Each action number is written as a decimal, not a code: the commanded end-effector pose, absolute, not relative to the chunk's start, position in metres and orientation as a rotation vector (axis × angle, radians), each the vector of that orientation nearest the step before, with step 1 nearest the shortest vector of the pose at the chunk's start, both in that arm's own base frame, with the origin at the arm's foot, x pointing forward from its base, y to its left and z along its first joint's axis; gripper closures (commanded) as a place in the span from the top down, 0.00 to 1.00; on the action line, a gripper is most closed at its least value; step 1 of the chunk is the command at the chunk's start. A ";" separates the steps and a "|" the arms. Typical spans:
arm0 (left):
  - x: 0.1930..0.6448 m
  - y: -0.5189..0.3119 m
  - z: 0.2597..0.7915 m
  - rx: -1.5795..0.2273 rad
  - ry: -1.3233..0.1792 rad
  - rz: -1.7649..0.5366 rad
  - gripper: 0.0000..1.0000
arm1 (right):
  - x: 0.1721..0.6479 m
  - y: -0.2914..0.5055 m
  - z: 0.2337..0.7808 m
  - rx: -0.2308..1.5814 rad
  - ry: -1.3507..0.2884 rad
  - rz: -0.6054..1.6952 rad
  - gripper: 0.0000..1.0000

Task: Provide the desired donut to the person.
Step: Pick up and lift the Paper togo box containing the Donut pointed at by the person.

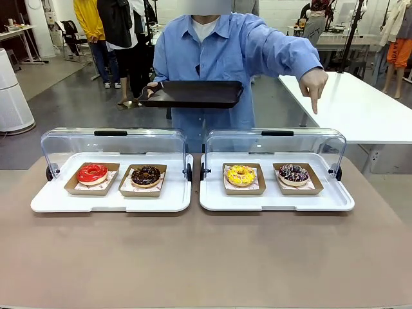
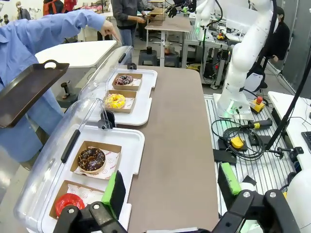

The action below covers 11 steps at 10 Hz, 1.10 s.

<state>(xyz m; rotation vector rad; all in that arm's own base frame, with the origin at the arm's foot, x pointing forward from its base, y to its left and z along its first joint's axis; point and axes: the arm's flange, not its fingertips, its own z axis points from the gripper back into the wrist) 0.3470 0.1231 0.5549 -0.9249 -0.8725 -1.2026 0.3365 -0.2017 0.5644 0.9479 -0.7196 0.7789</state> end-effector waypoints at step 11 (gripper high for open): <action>0.347 0.124 0.557 -0.924 -0.876 -1.207 1.00 | 0.341 -0.183 0.575 0.854 -0.626 0.789 1.00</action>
